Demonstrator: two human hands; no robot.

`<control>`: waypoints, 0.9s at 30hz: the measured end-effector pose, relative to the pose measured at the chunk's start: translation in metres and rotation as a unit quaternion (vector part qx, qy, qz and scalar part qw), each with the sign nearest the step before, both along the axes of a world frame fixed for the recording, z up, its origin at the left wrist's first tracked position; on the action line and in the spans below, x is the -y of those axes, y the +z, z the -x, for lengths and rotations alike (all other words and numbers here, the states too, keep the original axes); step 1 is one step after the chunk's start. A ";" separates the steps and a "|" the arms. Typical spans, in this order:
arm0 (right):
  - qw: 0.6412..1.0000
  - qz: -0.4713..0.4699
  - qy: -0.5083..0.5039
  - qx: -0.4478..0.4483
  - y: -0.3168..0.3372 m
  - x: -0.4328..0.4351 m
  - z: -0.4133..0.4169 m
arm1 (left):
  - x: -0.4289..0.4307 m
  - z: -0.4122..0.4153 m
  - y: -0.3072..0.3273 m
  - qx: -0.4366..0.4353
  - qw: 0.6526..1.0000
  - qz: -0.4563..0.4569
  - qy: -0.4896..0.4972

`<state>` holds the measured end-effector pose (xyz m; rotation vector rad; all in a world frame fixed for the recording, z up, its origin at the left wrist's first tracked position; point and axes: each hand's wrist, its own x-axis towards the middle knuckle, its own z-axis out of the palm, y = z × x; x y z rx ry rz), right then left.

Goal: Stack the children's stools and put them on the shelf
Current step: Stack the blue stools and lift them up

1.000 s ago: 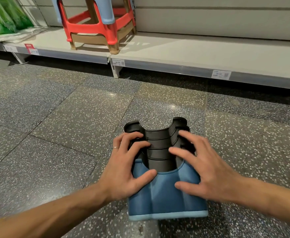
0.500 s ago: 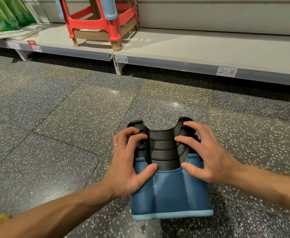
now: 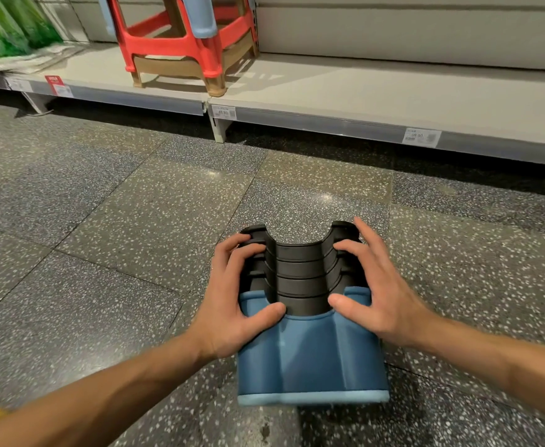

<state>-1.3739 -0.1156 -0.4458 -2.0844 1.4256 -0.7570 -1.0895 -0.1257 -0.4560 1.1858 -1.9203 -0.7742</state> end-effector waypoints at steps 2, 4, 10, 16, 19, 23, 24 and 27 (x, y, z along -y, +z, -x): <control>1.000 0.002 -0.006 0.012 0.000 0.003 -0.001 | 0.002 0.002 0.001 -0.004 1.000 -0.002 0.005; 0.999 0.002 -0.019 0.028 0.002 0.004 -0.003 | 0.004 0.003 0.001 -0.003 1.000 -0.003 0.008; 0.998 0.003 -0.054 0.026 0.006 0.000 -0.012 | 0.001 0.013 0.001 -0.072 0.996 -0.039 0.045; 0.994 -0.030 -0.085 0.065 0.005 -0.016 -0.021 | -0.006 0.026 0.009 -0.063 0.996 -0.042 0.053; 0.989 -0.040 -0.097 0.100 0.009 -0.023 -0.022 | -0.011 0.031 0.013 -0.050 0.997 -0.034 0.041; 0.977 -0.021 -0.143 0.155 0.010 -0.024 -0.024 | -0.016 0.047 0.021 -0.057 0.994 -0.017 0.088; 0.973 -0.015 -0.160 0.167 0.009 -0.023 -0.023 | -0.017 0.052 0.024 -0.059 0.993 -0.011 0.098; 0.961 -0.014 -0.197 0.195 0.011 -0.021 -0.019 | -0.019 0.064 0.031 -0.056 0.992 0.001 0.109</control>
